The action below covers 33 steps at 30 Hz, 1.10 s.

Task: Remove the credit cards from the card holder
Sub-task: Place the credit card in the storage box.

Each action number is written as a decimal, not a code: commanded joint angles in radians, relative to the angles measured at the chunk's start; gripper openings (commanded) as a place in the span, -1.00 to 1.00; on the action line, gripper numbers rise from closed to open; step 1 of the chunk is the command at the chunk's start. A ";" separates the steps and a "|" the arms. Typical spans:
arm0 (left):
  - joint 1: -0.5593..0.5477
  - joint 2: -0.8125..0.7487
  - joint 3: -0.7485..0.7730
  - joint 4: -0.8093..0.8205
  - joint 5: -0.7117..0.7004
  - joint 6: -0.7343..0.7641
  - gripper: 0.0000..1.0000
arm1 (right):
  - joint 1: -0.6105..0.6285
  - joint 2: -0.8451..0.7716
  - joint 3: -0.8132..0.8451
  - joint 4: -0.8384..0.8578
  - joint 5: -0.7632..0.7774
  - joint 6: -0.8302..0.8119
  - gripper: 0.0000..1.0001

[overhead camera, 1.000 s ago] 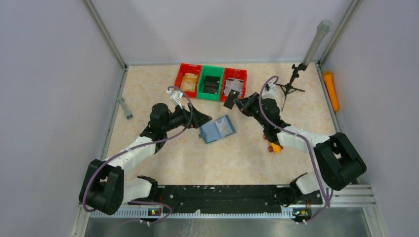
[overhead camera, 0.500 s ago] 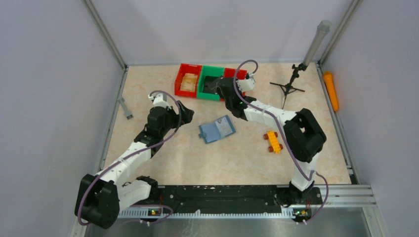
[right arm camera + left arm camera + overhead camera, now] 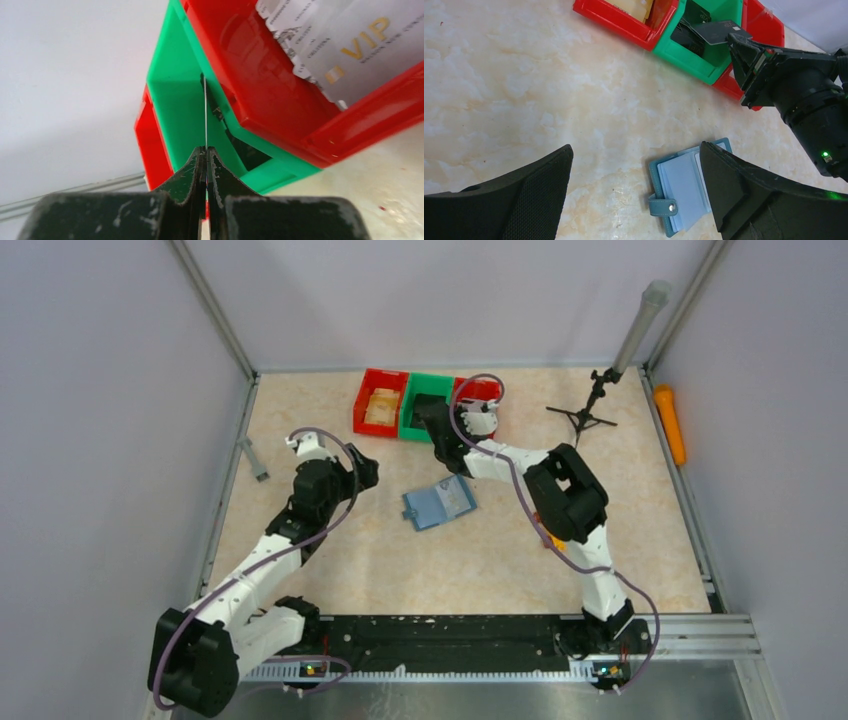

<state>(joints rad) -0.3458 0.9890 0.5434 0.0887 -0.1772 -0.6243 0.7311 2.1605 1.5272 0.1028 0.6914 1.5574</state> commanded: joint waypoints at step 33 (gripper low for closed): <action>0.013 0.007 0.013 -0.015 0.012 0.021 0.97 | -0.021 0.257 0.366 0.093 0.169 0.066 -1.00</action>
<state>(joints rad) -0.3374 1.0122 0.5434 0.0601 -0.1726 -0.6193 0.7177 2.4016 1.8488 0.1493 0.8093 1.6501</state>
